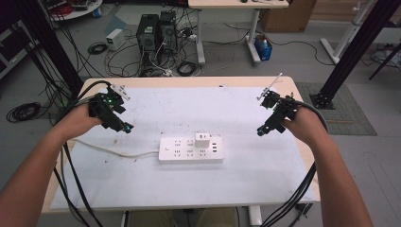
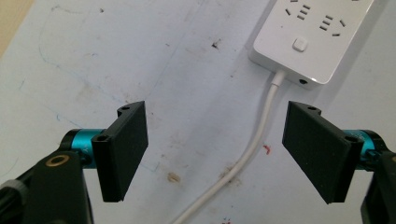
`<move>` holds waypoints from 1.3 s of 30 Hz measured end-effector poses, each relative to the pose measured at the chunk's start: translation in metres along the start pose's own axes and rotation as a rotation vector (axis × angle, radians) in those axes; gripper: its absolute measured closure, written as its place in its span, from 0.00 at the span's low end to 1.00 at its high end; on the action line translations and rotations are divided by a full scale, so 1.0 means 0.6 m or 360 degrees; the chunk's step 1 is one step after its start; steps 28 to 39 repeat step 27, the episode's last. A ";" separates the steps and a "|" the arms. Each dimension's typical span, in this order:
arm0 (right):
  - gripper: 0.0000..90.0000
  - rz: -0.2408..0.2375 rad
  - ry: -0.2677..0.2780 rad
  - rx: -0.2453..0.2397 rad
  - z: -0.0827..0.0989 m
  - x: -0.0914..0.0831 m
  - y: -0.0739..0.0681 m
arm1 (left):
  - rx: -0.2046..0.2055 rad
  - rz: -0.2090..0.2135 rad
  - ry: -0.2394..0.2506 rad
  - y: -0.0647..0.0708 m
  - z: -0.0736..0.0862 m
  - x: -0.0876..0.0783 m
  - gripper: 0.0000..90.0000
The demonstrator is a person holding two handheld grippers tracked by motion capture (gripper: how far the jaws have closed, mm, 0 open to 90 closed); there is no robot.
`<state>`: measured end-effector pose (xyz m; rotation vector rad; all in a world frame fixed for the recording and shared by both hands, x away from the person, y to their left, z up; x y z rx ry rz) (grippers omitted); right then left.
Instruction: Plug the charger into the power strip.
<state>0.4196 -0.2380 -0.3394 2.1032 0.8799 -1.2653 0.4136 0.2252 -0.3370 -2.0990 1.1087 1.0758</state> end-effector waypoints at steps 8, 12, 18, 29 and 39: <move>0.01 -0.0010 -0.0020 -0.0007 -0.002 0.005 -0.004 | 0.0021 0.0004 -0.0022 0.005 0.002 0.002 0.25; 0.01 -0.0014 -0.0019 -0.0016 -0.001 0.005 -0.005 | 0.0036 0.0012 -0.0023 0.008 0.000 0.005 0.25; 0.01 -0.0018 -0.0030 -0.0020 0.000 0.009 -0.006 | 0.0043 0.0014 -0.0025 0.009 0.001 0.005 0.25; 0.01 -0.0020 -0.0027 -0.0017 0.000 0.012 -0.010 | 0.0042 0.0014 -0.0024 0.012 0.004 0.006 0.25; 0.01 -0.0020 -0.0027 -0.0017 0.000 0.012 -0.010 | 0.0042 0.0014 -0.0024 0.012 0.004 0.006 0.25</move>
Point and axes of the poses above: each handheld gripper's, and its own axes: x roughly forward along the jaws, z roughly out of its underside, y roughly to its right, the point moved 5 cm from there along x, roughly forward along the jaws, and after that the axes turned 8 degrees about y, right-handed, at the moved point
